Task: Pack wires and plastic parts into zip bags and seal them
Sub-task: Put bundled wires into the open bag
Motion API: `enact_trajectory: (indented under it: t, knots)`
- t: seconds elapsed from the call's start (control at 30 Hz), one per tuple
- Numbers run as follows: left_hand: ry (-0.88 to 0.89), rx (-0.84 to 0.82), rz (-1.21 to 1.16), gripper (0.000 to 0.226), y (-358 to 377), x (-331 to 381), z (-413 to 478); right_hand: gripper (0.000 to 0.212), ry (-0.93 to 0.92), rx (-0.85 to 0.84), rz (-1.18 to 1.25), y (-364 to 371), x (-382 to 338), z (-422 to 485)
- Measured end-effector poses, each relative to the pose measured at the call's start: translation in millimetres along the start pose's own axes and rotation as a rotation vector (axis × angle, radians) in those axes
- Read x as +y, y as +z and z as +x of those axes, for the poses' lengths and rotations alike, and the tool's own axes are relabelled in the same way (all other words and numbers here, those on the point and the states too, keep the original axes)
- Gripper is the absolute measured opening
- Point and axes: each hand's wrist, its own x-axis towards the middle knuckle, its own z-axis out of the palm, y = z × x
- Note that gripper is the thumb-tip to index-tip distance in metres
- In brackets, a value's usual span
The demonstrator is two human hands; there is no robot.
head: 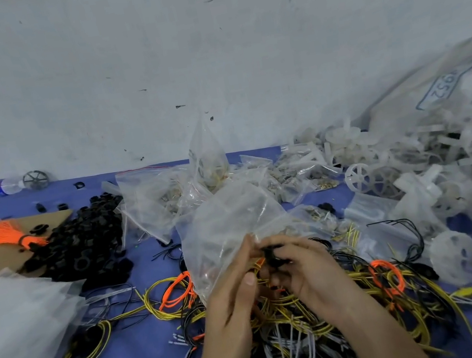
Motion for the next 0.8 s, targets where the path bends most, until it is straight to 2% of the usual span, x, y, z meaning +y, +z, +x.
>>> enact_trajectory:
  t: [0.17,0.3,0.47,0.63,0.7,0.8]
  knots:
    - [0.047,-0.068,0.063,0.039,3,6,-3,0.028,0.014,0.052,0.025,-2,2,1]
    - [0.07,-0.11,0.071,0.045,4,9,-3,0.018,-0.049,0.061,0.197,-1,4,2]
    - [0.076,-0.069,0.061,0.045,2,10,-3,0.032,-0.035,0.034,0.352,3,8,6]
    - [0.075,-0.077,0.057,0.051,4,5,-1,0.04,-0.045,-0.003,0.373,7,10,3]
    - [0.133,0.005,0.103,0.044,4,4,-2,0.041,-0.048,-0.023,0.398,9,9,3]
    - [0.329,0.317,0.435,0.025,-4,2,0,0.043,-0.036,-0.033,0.476,8,9,3]
